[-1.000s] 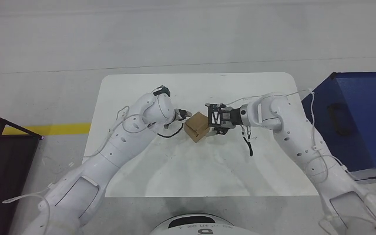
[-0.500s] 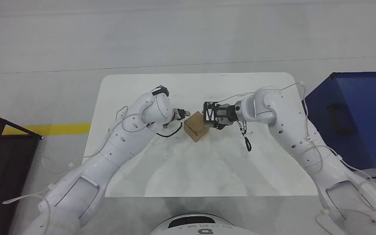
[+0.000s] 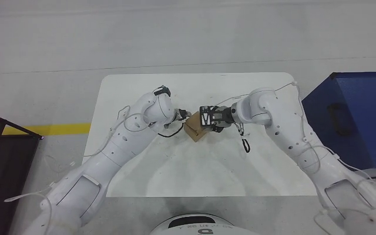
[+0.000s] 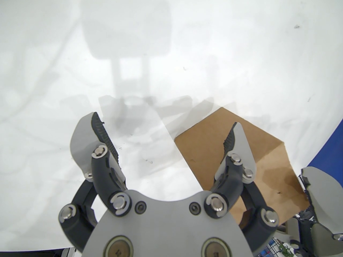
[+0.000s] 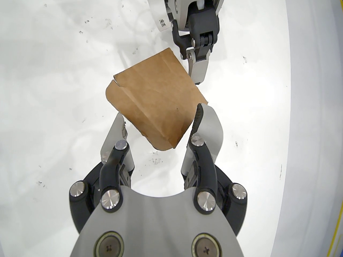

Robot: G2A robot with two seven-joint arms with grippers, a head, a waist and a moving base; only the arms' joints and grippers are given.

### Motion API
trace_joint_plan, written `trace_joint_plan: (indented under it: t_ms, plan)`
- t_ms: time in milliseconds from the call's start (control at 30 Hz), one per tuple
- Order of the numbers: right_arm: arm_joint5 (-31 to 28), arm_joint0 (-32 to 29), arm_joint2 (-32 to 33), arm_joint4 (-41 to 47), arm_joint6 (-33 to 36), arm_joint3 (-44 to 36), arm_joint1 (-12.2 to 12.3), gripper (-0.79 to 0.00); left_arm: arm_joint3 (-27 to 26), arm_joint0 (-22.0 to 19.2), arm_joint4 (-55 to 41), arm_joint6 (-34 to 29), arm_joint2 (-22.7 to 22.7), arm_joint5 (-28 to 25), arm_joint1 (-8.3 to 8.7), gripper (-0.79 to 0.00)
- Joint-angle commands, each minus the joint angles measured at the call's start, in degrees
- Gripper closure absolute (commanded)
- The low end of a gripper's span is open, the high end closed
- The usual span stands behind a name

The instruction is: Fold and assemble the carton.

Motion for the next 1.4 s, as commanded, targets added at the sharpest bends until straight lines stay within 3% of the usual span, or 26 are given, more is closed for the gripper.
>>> trace_joint_plan:
  t_ms: [0,133,367,533,700,900,1067,1367]
  plan:
    - [-0.3,0.1,-0.1,0.0,-0.1,0.1,0.0,-0.511,0.0,0.0,0.1,0.0,0.0,0.0,-0.05,-0.785]
    - [-0.7,0.3,0.0,0.6,-0.6,0.4,0.0,-0.536,0.1,0.0,0.2,-0.1,-0.1,-0.2,-0.11,-0.785]
    - [1.5,1.2,-1.1,2.4,0.7,1.5,-0.4,-0.446,0.3,0.0,0.4,-0.2,0.2,-0.6,-0.36,-0.785]
    - [1.9,2.1,-2.1,3.3,1.8,2.3,-0.8,-0.529,0.7,0.0,0.4,-0.1,0.1,-0.9,-0.48,-0.785]
    - [-1.4,2.4,-1.9,5.8,1.2,2.7,-0.6,-0.566,1.0,0.0,0.4,-0.3,-0.2,-1.2,-0.49,-0.785]
    - [-1.4,2.9,-2.8,8.0,-0.5,1.5,0.4,-0.600,1.1,0.1,0.6,-0.4,-0.4,-1.5,-0.56,-0.785]
    - [-1.3,3.9,-3.2,7.7,-0.9,2.1,1.1,-0.582,1.1,0.1,0.9,-0.5,-0.5,-1.6,-0.61,-0.785]
    - [3.2,4.7,-4.9,5.3,-0.1,2.8,0.2,-0.511,1.4,0.2,1.4,-0.9,-0.6,-1.6,-0.70,-0.785]
